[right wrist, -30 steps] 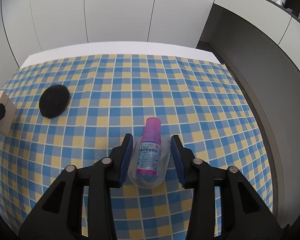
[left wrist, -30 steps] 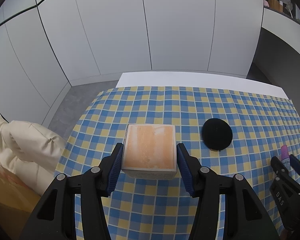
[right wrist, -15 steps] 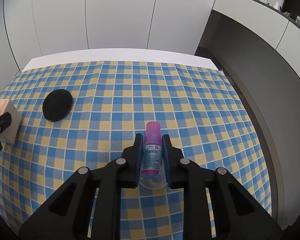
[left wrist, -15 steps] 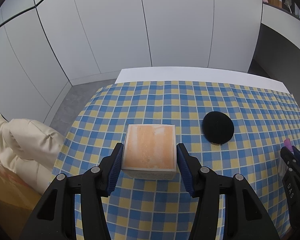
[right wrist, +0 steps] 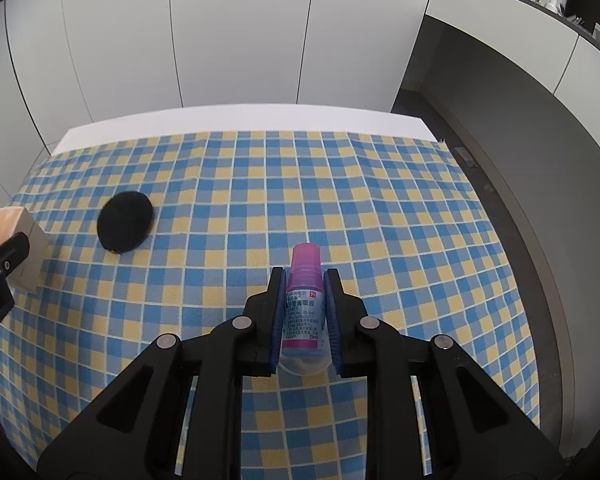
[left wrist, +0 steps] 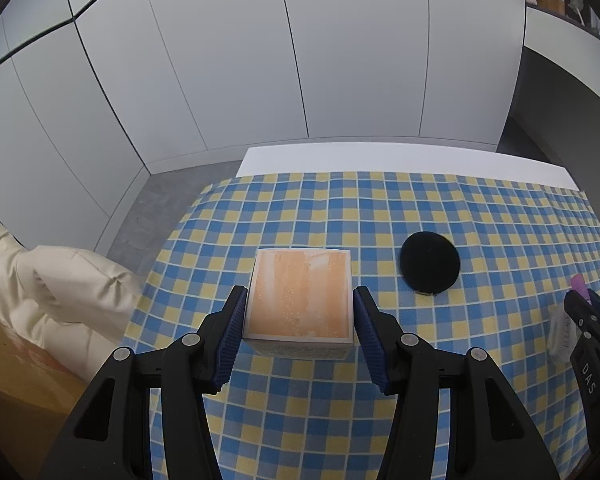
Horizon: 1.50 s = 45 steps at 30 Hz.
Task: Organize objects
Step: 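Lift the beige cube with the left tool while the right tool lifts the bottle, then carry the cube with the left tool while the right tool carries the bottle toward the box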
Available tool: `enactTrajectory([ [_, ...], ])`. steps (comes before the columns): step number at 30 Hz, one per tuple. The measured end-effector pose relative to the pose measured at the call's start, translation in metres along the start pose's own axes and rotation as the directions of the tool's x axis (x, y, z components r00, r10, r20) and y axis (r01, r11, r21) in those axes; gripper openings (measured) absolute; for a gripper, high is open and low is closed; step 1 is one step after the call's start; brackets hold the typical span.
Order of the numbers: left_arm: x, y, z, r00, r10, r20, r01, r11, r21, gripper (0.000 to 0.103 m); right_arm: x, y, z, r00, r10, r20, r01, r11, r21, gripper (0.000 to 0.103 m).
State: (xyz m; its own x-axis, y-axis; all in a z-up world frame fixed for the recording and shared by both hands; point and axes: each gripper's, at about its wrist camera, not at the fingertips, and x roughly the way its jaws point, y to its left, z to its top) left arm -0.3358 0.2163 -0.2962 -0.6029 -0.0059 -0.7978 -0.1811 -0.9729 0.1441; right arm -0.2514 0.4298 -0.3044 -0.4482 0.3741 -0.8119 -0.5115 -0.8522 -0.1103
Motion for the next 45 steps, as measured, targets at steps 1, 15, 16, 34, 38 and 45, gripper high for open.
enactTrajectory([
  [1, -0.004, 0.0, 0.002, 1.0, -0.001, 0.003, 0.001, 1.0, -0.002, 0.053, -0.004, -0.001, 0.003, 1.0, 0.003, 0.006, -0.003, 1.0, 0.002, 0.02],
  [15, -0.094, 0.011, 0.041, 0.993, -0.016, 0.115, 0.017, 1.0, -0.009, 0.053, -0.078, -0.02, 0.035, 0.997, 0.011, 0.08, -0.011, 1.0, 0.007, 0.02],
  [16, -0.1, 0.012, 0.044, 0.992, -0.021, 0.125, 0.022, 1.0, -0.007, 0.053, -0.084, -0.022, 0.038, 0.996, 0.015, 0.085, -0.015, 1.0, 0.006, 0.02],
  [34, -0.234, 0.019, 0.09, 0.971, -0.038, 0.235, 0.036, 0.999, 0.01, 0.053, -0.23, -0.058, 0.101, 0.976, 0.045, 0.215, -0.044, 0.999, -0.01, 0.02],
  [38, -0.263, 0.023, 0.099, 0.968, -0.025, 0.25, 0.025, 1.0, 0.004, 0.053, -0.266, -0.069, 0.113, 0.967, 0.049, 0.251, -0.048, 0.999, -0.01, 0.02],
  [45, -0.304, 0.021, 0.105, 0.97, -0.011, 0.242, 0.014, 1.0, -0.011, 0.053, -0.319, -0.08, 0.126, 0.954, 0.065, 0.293, -0.065, 0.998, -0.008, 0.02],
])
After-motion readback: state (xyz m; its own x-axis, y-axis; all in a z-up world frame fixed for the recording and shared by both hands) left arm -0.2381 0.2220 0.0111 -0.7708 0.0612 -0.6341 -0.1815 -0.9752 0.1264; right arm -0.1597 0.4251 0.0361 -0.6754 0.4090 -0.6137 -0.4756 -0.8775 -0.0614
